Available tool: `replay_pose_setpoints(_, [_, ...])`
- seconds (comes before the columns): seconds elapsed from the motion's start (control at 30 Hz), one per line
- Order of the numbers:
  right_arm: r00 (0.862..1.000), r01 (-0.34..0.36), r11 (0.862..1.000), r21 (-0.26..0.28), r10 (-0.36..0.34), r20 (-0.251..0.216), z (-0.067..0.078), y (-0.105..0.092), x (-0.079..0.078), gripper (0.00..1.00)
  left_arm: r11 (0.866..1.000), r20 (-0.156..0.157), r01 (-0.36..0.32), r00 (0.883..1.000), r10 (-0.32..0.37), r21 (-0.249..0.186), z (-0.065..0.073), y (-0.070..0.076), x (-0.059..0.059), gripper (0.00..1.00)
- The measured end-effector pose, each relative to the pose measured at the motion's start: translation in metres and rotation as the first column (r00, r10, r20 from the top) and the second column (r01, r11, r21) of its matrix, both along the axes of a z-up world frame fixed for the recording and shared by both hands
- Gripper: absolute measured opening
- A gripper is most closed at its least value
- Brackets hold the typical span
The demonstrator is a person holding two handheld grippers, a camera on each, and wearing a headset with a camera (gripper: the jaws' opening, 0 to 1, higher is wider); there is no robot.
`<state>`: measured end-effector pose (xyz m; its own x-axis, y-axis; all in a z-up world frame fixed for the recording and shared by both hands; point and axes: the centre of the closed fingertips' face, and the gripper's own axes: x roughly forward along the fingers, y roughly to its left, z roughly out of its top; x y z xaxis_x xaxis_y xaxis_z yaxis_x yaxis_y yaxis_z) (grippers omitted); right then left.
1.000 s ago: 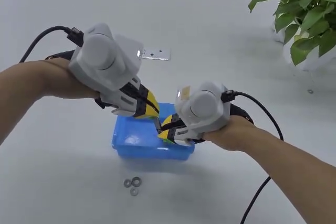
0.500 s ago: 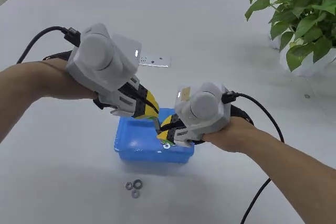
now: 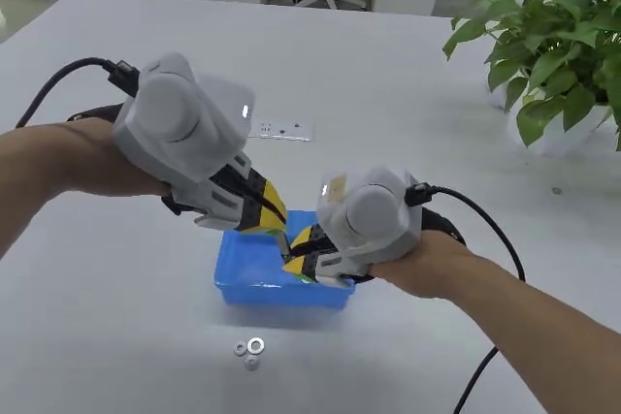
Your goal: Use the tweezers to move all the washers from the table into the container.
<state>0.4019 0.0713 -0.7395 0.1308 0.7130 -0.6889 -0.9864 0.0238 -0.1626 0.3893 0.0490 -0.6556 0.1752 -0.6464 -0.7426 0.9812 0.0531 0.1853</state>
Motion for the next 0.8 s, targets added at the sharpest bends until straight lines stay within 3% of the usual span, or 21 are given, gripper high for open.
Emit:
replay_pose_setpoints(0.27, [1.000, -0.012, 1.000, 0.008, 0.012, 0.001, 0.001, 0.004, -0.016, 0.11, 1.000, -0.005, -0.006, 1.000, 0.006, 0.005, 0.000, 0.004, -0.018, 0.05])
replay_pose_setpoints(0.8, [0.998, -0.053, 0.999, 0.007, 0.053, -0.024, -0.011, 0.015, -0.048, 0.11, 0.999, -0.046, -0.038, 0.998, 0.038, 0.004, -0.012, 0.013, -0.048, 0.05])
